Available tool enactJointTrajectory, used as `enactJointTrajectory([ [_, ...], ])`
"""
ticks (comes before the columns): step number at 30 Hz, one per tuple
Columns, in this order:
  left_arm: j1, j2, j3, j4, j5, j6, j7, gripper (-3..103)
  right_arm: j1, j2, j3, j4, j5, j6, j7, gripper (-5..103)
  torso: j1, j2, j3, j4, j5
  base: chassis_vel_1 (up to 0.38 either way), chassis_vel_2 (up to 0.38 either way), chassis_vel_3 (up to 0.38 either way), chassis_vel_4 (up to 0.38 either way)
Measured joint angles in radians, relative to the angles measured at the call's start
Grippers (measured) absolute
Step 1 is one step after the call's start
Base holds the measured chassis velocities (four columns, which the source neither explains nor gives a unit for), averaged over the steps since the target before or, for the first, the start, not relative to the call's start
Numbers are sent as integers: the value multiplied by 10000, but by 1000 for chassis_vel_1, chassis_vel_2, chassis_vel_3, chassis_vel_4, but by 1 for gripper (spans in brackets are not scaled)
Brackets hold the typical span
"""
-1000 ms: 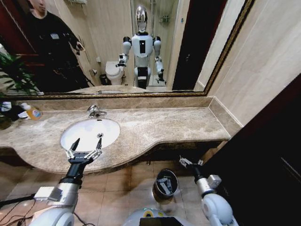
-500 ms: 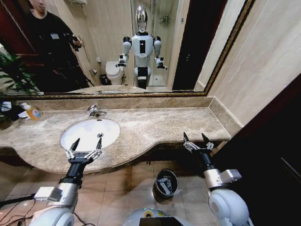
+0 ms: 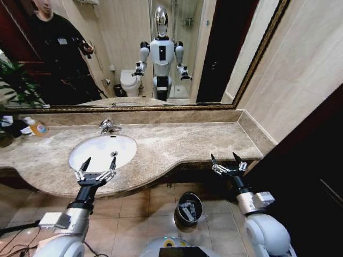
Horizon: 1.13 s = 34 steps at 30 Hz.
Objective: Pick up the trash from the sink and place it in the trash bin.
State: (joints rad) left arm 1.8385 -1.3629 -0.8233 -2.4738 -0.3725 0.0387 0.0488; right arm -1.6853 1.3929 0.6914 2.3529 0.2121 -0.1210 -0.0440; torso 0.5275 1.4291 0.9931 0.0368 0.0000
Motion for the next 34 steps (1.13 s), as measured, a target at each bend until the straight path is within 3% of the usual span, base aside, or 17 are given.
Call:
enactJointTrajectory([
  [34, 0, 0, 0, 0, 0, 0, 0, 100, -5, -3, -29, 3, -26, -46, 47, 100, 0, 0, 0, 0, -1, 0, 0, 0, 0],
])
